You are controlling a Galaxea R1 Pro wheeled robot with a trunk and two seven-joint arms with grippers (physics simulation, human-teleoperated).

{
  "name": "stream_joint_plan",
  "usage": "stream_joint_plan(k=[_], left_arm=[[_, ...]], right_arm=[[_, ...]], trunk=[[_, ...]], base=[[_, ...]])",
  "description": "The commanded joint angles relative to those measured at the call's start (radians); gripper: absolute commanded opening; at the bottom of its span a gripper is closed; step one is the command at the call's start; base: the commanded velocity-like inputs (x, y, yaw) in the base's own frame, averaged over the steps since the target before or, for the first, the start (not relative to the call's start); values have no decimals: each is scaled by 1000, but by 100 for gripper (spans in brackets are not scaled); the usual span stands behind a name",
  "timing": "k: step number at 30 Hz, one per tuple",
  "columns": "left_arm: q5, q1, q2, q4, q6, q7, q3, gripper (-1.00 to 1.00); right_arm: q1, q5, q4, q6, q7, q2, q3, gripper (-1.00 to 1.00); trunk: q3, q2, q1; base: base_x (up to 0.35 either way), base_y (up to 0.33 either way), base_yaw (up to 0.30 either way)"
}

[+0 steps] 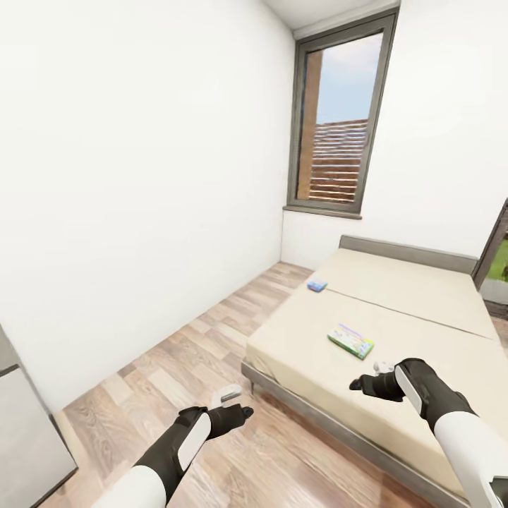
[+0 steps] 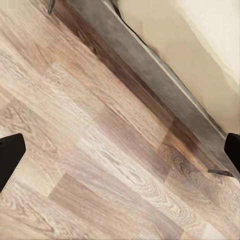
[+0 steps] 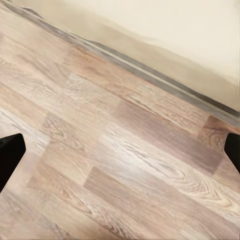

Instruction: Put all the toys in the child's room - the three board games (two on the bed and one on the table), the two jigsaw puzzles on the table, and the tennis ball on the table - inside the toy box on the table in the child's room.

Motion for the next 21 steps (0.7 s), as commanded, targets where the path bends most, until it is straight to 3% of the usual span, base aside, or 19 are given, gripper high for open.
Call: stream_joint_plan(k=[1, 12, 21], left_arm=[[2, 0, 0, -1, 4, 0, -2, 100], [2, 0, 2, -1, 3, -1, 2, 100], [3, 7, 4, -27, 6, -44, 7, 100]], right_arm=[[-1, -4, 0, 5, 0, 0, -2, 100], [-1, -4, 5, 6, 0, 2, -2, 100], [-14, -5, 53, 9, -1, 0, -2, 100]], trunk=[[-1, -1, 0], [-1, -1, 0], [-2, -1, 0]], base=[[271, 241, -267], [257, 205, -276], [73, 52, -282]])
